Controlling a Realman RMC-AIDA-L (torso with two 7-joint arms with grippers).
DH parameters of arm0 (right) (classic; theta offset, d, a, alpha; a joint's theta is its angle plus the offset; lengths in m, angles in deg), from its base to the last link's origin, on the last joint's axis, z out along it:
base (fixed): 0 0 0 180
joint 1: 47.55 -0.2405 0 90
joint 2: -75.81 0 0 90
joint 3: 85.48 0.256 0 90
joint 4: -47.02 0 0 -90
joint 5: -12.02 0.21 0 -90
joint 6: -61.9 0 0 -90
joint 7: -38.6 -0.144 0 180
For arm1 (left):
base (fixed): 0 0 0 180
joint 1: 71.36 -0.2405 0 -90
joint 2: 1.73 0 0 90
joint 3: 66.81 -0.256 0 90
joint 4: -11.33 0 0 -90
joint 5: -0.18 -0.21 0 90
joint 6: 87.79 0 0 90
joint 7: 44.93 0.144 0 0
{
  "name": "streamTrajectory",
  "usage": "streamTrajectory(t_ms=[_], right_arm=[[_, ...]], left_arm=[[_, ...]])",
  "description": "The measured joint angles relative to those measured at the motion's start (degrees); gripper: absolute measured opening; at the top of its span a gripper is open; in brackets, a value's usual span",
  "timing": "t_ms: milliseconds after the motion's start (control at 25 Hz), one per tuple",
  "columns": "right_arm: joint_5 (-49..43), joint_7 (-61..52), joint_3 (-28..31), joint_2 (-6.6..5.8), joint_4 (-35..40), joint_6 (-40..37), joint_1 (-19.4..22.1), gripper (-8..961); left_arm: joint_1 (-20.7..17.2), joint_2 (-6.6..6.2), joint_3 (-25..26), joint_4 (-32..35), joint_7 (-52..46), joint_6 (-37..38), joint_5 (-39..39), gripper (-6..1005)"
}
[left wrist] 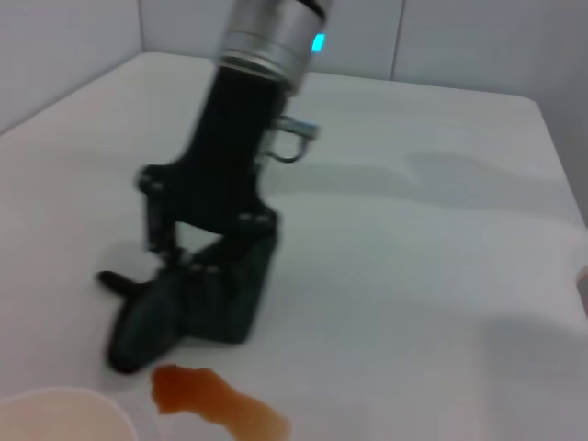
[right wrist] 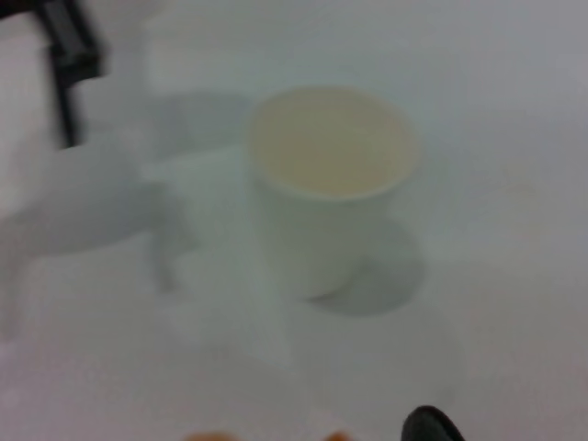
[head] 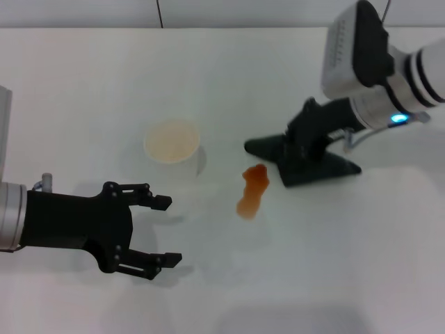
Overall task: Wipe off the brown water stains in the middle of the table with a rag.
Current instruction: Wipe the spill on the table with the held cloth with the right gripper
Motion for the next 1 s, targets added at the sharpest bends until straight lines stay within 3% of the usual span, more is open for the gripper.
streamTrajectory(t_ms=[200, 640, 1000], right_arm=[[1.3, 0.3, -2.2, -0.01, -1.2, 3.2, -1.3, 91], [10.0, -0.2, -15.1, 0.13, 0.5, -2.2, -0.7, 89], [11.1, -1.2, -17.5, -0.06, 5.9, -5.4, 2.5, 88]], left_arm=[[0.0, 0.0, -0.1, 0.0, -0.5, 0.0, 0.0, 888], [0.2, 0.09, -0.1, 0.0, -0.7, -0.1, 0.2, 888], [-0.2, 0.09, -0.2, 0.0, -0.7, 0.5, 0.2, 887]])
